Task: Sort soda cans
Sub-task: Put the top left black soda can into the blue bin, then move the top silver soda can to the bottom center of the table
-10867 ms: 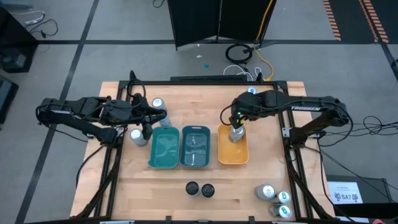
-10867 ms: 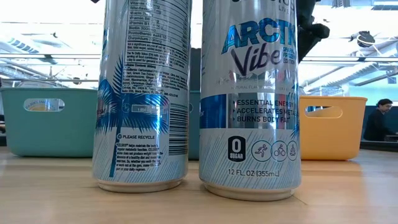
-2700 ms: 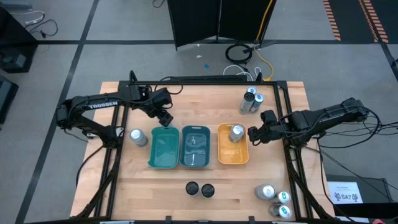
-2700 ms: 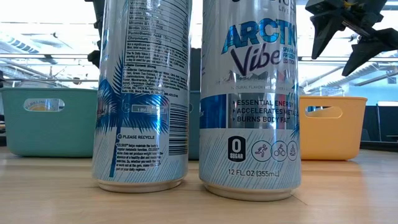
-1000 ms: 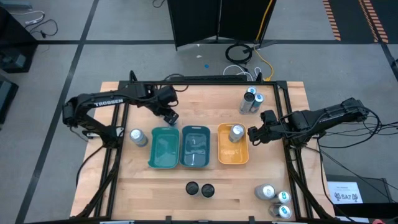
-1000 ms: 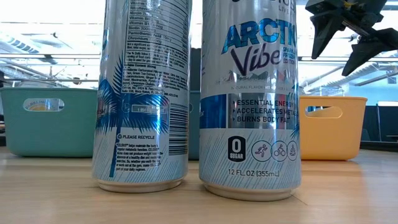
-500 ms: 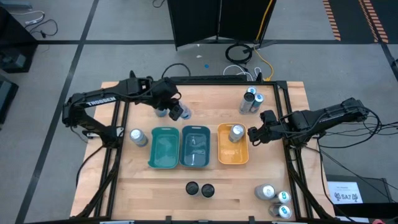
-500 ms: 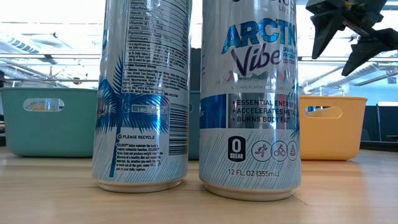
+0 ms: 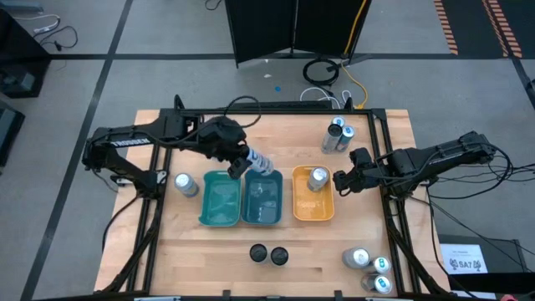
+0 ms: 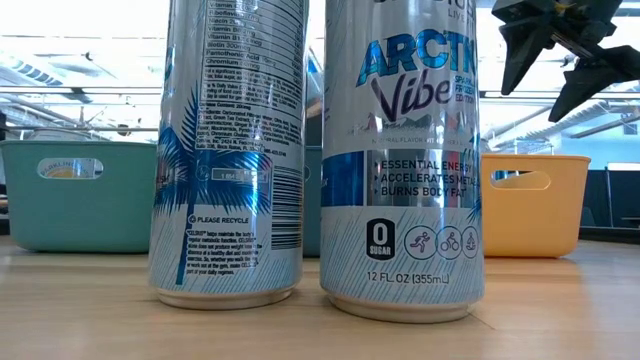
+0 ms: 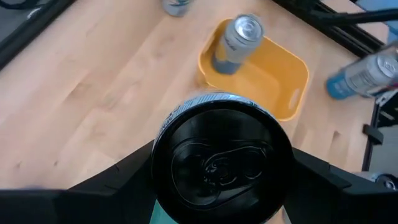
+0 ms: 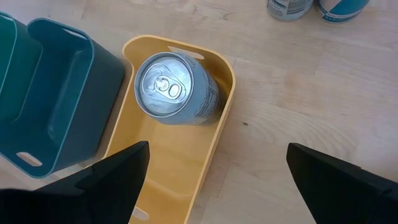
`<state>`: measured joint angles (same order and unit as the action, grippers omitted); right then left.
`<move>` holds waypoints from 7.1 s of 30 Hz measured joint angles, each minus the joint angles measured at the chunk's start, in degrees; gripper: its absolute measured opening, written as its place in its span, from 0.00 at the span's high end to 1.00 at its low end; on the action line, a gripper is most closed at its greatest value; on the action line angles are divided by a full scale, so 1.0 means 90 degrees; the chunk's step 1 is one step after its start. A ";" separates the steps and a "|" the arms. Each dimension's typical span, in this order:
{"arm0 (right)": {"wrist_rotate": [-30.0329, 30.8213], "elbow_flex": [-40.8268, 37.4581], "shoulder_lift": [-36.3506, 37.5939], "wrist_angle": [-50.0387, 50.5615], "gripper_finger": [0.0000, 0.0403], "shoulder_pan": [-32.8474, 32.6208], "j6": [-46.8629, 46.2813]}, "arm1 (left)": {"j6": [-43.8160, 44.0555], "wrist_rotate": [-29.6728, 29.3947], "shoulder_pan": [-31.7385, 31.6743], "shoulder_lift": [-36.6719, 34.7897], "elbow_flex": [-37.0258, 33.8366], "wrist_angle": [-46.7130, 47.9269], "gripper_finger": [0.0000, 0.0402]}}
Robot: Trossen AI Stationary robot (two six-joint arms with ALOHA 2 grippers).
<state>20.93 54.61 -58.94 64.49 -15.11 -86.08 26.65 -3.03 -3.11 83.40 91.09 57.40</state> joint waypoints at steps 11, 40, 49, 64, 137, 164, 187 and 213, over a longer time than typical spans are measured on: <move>0.0002 0.0000 -0.0002 0.0002 0.07 0.0002 0.0000 | -0.0081 0.0211 0.0284 0.1093 0.0655 0.0594 0.31; 0.0000 -0.0002 -0.0002 0.0002 0.07 0.0001 0.0070 | -0.0602 0.0117 0.0279 0.3543 0.2331 0.1609 0.31; -0.0027 -0.0002 -0.0002 0.0002 0.07 0.0000 0.0216 | -0.0505 0.0117 0.0277 0.3557 0.2295 0.1449 0.31; -0.0027 -0.0002 -0.0002 0.0000 0.07 0.0002 0.0318 | -0.0330 0.0118 0.0279 0.3608 0.1955 0.1156 0.31; 0.0003 -0.0002 -0.0002 -0.0109 0.07 0.0000 0.0135 | -0.0016 -0.1605 0.0313 0.1401 0.1592 0.2189 0.13; 0.0035 -0.0002 -0.0002 -0.0272 0.07 0.0002 -0.0024 | 0.0438 -0.2664 0.0139 -0.2692 -0.2919 0.1369 0.13; 0.0041 -0.0002 -0.0002 -0.0335 0.07 0.0002 0.0124 | 0.0886 -0.2482 0.0138 -0.2682 -0.2919 -0.0399 0.13; 0.0039 -0.0002 0.0000 -0.0328 0.07 0.0002 0.0168 | 0.0479 -0.0923 -0.2705 -0.1189 -0.2914 0.0064 0.14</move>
<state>21.28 54.59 -58.94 61.54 -15.10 -84.58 30.97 -11.34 -27.46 72.71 64.86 57.98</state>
